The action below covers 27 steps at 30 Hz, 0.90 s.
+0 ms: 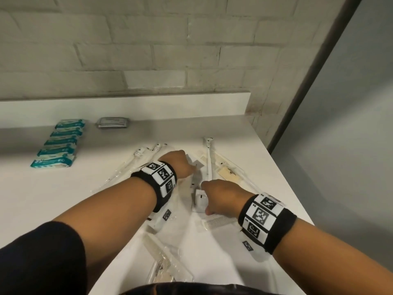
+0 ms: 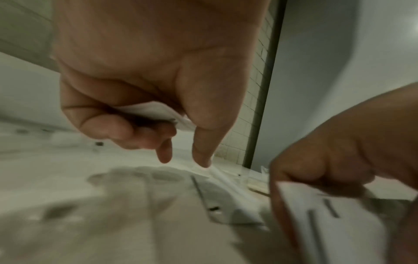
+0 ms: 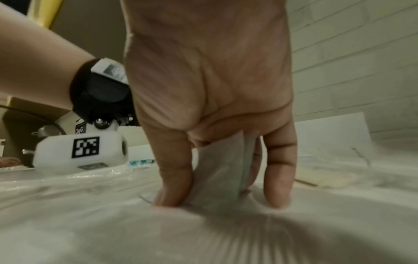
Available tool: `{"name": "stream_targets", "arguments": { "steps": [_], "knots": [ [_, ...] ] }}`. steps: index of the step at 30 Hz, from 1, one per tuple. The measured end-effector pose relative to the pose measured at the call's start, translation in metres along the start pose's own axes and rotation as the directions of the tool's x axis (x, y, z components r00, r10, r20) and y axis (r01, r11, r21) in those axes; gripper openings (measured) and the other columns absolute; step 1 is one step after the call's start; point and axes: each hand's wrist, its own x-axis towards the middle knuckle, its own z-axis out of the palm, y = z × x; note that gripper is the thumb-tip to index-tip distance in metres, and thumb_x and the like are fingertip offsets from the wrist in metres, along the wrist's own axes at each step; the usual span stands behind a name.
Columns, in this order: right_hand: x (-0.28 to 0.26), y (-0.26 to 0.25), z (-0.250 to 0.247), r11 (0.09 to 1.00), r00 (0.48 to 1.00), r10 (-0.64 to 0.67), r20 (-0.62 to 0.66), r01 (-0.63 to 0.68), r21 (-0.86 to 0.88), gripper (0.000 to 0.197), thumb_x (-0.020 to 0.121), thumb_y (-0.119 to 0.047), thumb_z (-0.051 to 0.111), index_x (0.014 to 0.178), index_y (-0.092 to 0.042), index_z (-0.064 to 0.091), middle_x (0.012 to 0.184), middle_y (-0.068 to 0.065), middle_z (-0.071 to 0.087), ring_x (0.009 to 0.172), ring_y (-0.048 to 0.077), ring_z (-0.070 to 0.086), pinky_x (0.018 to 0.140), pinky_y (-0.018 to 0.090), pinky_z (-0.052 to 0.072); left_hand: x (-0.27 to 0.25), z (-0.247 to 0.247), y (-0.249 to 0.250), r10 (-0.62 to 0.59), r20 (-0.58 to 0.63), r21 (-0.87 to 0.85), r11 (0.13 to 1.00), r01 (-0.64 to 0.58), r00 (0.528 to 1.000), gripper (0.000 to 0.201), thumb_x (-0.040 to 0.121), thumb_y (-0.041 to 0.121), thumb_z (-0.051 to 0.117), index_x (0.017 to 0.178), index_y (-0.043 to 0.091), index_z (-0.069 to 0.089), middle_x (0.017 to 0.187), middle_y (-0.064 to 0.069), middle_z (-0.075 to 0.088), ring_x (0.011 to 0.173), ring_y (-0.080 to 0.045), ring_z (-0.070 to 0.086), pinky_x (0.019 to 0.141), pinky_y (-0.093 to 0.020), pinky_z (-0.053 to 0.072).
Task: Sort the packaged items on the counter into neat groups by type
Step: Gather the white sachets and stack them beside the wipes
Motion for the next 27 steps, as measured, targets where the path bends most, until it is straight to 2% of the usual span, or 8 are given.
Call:
{"name": "stream_targets", "arguments": {
  "steps": [4, 10, 14, 17, 20, 22, 24, 27],
  "knots": [
    [0.01, 0.004, 0.0, 0.993, 0.993, 0.116, -0.016, -0.116, -0.02, 0.039, 0.083, -0.019, 0.065, 0.12, -0.01, 0.056, 0.106, 0.006, 0.061, 0.087, 0.022, 0.063, 0.069, 0.029, 0.053, -0.003, 0.011, 0.03, -0.012, 0.105, -0.016, 1.0, 0.014, 0.994, 0.027, 0.082, 0.04, 0.067, 0.079, 0.016, 0.054, 0.091, -0.005, 0.061, 0.083, -0.022, 0.059, 0.069, -0.027, 0.044],
    [0.002, 0.033, -0.013, 0.959, 0.984, 0.173, -0.039, -0.16, 0.232, 0.039, 0.091, -0.017, 0.055, 0.129, -0.011, 0.046, 0.116, 0.008, 0.06, 0.099, 0.025, 0.062, 0.072, 0.029, 0.046, 0.0, 0.008, 0.042, 0.022, 0.152, 0.311, 0.948, -0.069, 0.988, 0.038, 0.092, 0.028, 0.057, 0.123, 0.005, 0.057, 0.121, -0.008, 0.062, 0.111, -0.026, 0.061, 0.088, -0.03, 0.05],
    [-0.012, 0.046, -0.031, 0.726, 0.966, 0.256, -0.047, -0.159, 0.669, 0.026, 0.094, -0.019, 0.051, 0.117, -0.018, 0.04, 0.094, 0.004, 0.058, 0.074, 0.022, 0.063, 0.062, 0.033, 0.056, 0.003, 0.008, 0.032, 0.059, 0.178, 0.354, 0.927, -0.12, 0.982, 0.051, 0.087, 0.029, 0.066, 0.13, 0.008, 0.049, 0.126, -0.009, 0.06, 0.114, -0.027, 0.059, 0.091, -0.033, 0.049],
    [-0.02, 0.049, -0.036, 0.616, 0.965, 0.236, -0.112, -0.059, 0.785, 0.02, 0.094, -0.013, 0.053, 0.111, -0.01, 0.044, 0.098, 0.004, 0.057, 0.091, 0.022, 0.061, 0.083, 0.039, 0.053, 0.001, 0.013, 0.024, 0.071, 0.199, 0.238, 0.964, -0.118, 0.977, 0.055, 0.087, 0.027, 0.066, 0.132, 0.005, 0.044, 0.128, -0.01, 0.057, 0.113, -0.027, 0.058, 0.083, -0.03, 0.046],
    [-0.02, 0.045, -0.036, 0.467, 0.954, 0.233, -0.189, 0.061, 0.882, 0.026, 0.084, 0.0, 0.065, 0.108, -0.008, 0.058, 0.099, 0.01, 0.067, 0.093, 0.025, 0.065, 0.092, 0.041, 0.053, -0.002, 0.018, 0.013, 0.097, 0.121, -0.148, 0.986, -0.079, 0.988, 0.051, 0.09, 0.034, 0.059, 0.13, 0.006, 0.045, 0.121, -0.01, 0.059, 0.107, -0.028, 0.06, 0.079, -0.031, 0.046],
    [-0.019, 0.04, -0.036, 0.293, 0.941, 0.264, -0.21, 0.129, 0.947, 0.03, 0.08, 0.008, 0.068, 0.104, -0.007, 0.056, 0.09, 0.013, 0.068, 0.077, 0.025, 0.067, 0.073, 0.036, 0.058, -0.009, 0.016, 0.009, 0.129, 0.056, -0.546, 0.834, -0.078, 0.99, 0.039, 0.096, 0.031, 0.051, 0.128, 0.01, 0.048, 0.119, -0.012, 0.061, 0.102, -0.027, 0.062, 0.082, -0.038, 0.053],
    [-0.02, 0.032, -0.039, 0.187, 0.926, 0.29, -0.244, 0.195, 0.963, 0.029, 0.079, 0.009, 0.069, 0.096, -0.009, 0.053, 0.08, 0.01, 0.066, 0.065, 0.022, 0.065, 0.054, 0.027, 0.053, -0.026, 0.007, 0.01, 0.153, 0.009, -0.875, 0.48, -0.067, 0.988, 0.03, 0.1, 0.023, 0.045, 0.127, 0.011, 0.052, 0.119, -0.014, 0.064, 0.1, -0.028, 0.064, 0.084, -0.043, 0.054],
    [-0.025, 0.014, -0.043, 0.094, 0.912, 0.263, -0.316, 0.302, 0.949, 0.022, 0.081, 0.006, 0.069, 0.083, -0.009, 0.053, 0.074, 0.009, 0.066, 0.057, 0.017, 0.065, 0.049, 0.025, 0.051, -0.055, -0.009, 0.008, 0.222, 0.0, -0.998, 0.057, -0.013, 0.975, 0.033, 0.1, 0.022, 0.044, 0.125, 0.005, 0.057, 0.119, -0.017, 0.067, 0.1, -0.031, 0.067, 0.085, -0.045, 0.055]
  ]
}}
